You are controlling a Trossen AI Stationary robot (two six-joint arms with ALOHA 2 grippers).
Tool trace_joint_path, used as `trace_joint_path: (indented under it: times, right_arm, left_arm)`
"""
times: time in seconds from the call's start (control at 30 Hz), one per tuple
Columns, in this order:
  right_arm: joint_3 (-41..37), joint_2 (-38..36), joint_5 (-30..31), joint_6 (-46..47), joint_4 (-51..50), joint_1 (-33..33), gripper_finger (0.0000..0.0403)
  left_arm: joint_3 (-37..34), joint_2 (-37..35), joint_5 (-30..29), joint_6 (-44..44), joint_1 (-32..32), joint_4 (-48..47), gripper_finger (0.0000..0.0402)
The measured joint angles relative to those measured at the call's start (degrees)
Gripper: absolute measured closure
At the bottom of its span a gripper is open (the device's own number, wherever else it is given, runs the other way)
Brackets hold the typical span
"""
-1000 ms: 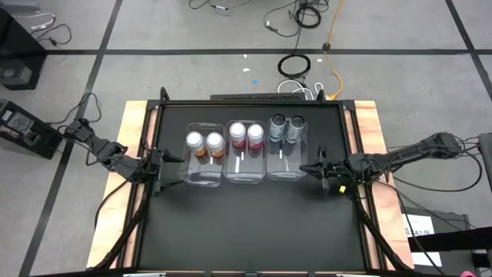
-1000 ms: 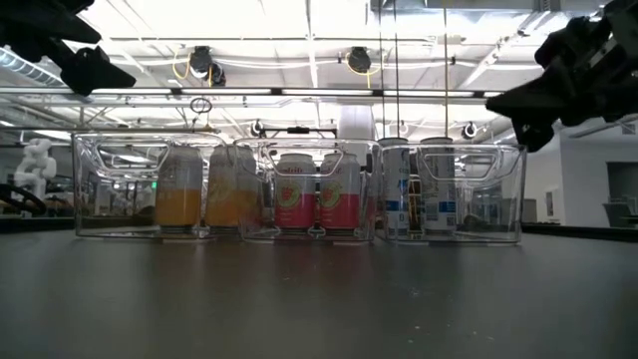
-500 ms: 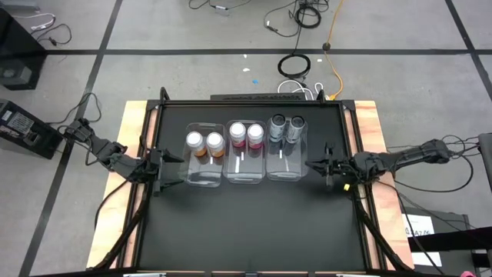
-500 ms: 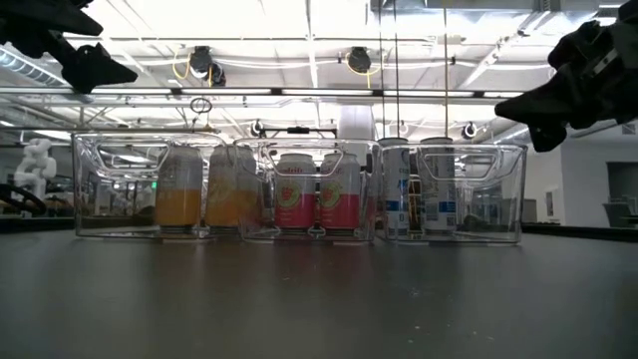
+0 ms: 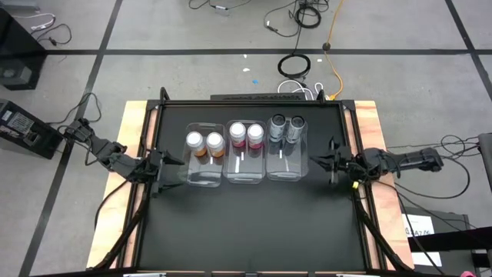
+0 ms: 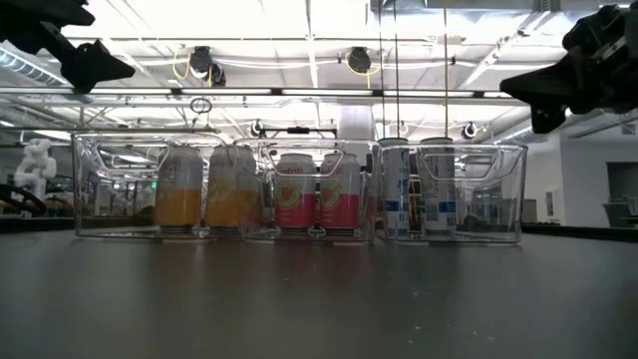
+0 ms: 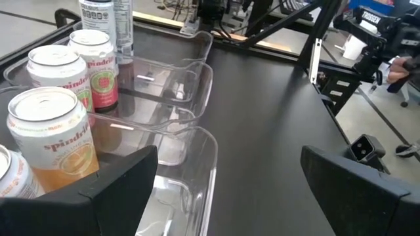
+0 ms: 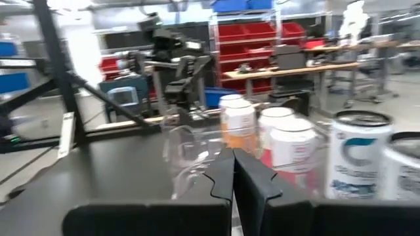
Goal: Sort soda cans
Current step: Return to Home Position
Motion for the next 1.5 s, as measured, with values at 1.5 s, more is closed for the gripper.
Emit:
trace_joint_path:
  times: [1.5]
  right_arm:
    - [0.0, 0.1, -9.6, 0.6, -1.4, -12.6, 0.0403]
  left_arm:
    - [0.0, 0.0, -0.1, 0.0, 0.0, 0.0, 0.0018]
